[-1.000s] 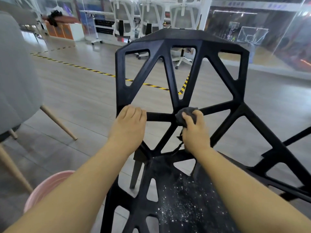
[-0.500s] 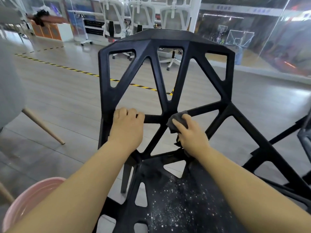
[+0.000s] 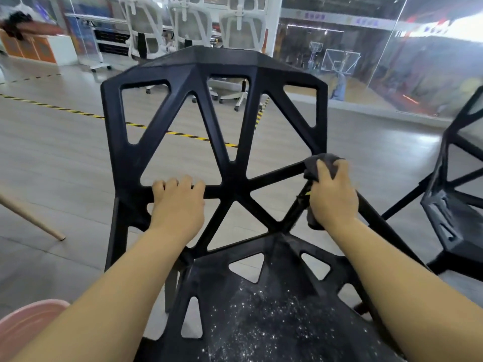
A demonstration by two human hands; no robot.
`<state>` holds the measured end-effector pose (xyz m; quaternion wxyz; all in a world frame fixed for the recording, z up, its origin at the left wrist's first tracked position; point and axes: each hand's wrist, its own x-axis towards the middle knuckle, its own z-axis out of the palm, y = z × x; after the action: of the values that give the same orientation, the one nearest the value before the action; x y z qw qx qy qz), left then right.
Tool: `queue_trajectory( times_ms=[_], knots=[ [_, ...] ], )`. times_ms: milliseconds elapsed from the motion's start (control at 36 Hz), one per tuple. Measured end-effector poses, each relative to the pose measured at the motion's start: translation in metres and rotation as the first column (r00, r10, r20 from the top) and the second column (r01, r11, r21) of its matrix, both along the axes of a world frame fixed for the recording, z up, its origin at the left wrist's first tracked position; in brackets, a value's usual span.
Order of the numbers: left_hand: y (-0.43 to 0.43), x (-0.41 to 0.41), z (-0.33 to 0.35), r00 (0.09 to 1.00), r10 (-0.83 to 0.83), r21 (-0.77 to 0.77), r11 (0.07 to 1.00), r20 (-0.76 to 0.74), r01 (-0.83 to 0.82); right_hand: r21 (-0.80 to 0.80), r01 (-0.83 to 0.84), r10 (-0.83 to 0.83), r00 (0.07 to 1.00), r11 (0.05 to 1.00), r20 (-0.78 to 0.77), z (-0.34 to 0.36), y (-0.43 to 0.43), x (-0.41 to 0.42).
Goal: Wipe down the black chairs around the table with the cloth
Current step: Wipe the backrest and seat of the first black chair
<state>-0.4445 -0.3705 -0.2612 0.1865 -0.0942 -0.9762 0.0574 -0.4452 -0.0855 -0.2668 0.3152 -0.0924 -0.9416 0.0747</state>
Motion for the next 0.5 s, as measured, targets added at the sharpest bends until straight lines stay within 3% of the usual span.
queue_trajectory(
  times_ms=[111, 167, 250, 389, 500],
  knots=[
    [0.007, -0.005, -0.002, 0.999, -0.035, -0.009, 0.999, -0.003, 0.035, -0.048, 0.013, -0.011, 0.999, 0.999, 0.041, 0.018, 0.018, -0.009],
    [0.011, -0.006, -0.002, 0.999, -0.041, -0.004, 0.999, -0.02, 0.041, 0.093, 0.004, -0.013, 0.996, 0.996, 0.094, 0.012, 0.015, -0.007],
    [0.014, -0.007, -0.002, 0.999, -0.029, -0.009, 1.0, -0.02, 0.029, 0.139, 0.04, -0.067, 0.978, 0.989, 0.197, -0.005, 0.005, -0.003],
    [0.014, -0.01, -0.006, 0.998, -0.052, 0.006, 0.999, -0.017, 0.052, 0.099, -0.223, 0.162, 0.893, 0.97, 0.419, -0.074, -0.028, 0.025],
    [0.011, -0.011, -0.006, 0.997, -0.076, 0.02, 0.997, -0.033, 0.076, 0.058, -0.202, 0.156, 0.882, 0.978, 0.446, -0.083, -0.039, 0.032]
  ],
)
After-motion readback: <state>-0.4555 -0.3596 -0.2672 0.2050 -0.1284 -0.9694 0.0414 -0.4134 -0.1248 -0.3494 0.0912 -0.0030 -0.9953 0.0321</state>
